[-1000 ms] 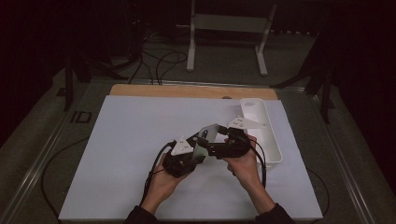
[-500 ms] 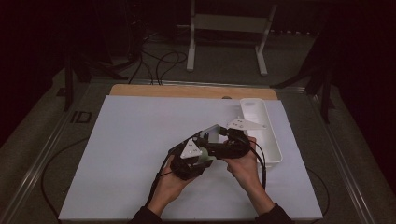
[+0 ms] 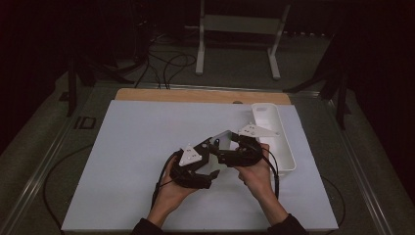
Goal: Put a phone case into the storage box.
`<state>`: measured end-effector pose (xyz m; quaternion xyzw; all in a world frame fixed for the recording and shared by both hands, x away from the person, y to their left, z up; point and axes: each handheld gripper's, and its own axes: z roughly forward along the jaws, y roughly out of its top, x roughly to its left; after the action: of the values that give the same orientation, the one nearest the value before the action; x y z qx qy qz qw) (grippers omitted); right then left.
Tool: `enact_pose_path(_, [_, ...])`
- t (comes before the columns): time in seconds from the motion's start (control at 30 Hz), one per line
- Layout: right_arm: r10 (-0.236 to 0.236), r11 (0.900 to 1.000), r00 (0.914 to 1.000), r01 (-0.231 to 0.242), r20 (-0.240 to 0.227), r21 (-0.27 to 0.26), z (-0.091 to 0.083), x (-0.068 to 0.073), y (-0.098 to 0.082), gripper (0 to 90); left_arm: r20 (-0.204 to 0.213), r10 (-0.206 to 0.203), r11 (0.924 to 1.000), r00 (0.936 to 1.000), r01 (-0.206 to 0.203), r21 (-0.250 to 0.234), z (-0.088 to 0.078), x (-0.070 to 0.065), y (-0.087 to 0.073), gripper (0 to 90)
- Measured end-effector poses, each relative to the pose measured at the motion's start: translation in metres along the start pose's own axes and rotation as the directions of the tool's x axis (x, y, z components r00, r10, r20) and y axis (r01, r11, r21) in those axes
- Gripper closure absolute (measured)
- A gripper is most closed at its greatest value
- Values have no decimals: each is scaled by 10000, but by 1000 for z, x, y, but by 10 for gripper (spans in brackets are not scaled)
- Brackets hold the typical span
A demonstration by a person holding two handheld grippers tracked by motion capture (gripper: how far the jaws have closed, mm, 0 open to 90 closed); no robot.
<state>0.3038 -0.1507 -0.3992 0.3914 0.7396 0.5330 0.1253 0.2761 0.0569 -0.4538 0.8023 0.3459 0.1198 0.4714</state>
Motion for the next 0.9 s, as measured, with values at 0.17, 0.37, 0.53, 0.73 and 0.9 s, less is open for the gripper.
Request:
enact_pose_path(0.17, [-88,10000,10000,88,35,32,1,0,-1,167,-123,-72,9997,9999,69,-250,-12,8,-3,74])
enact_pose_path(0.37, [-169,9998,9998,169,72,62,1,0,-1,166,-598,-234,9985,9979,203,-515,-28,20,-9,26])
enact_pose_path(0.53, [-233,9997,9997,232,109,47,1,0,0,167,-1273,-366,9953,9912,247,-934,-43,31,-17,20])
enact_pose_path(0.73, [-274,9996,9995,273,179,46,-1,-1,0,167,-2130,-474,9908,9759,189,-1339,-60,42,-32,10])
enact_pose_path(0.9, [-341,9994,9992,340,198,57,-1,-2,0,166,-2714,-446,9875,9614,12,-1579,-75,52,-47,8])
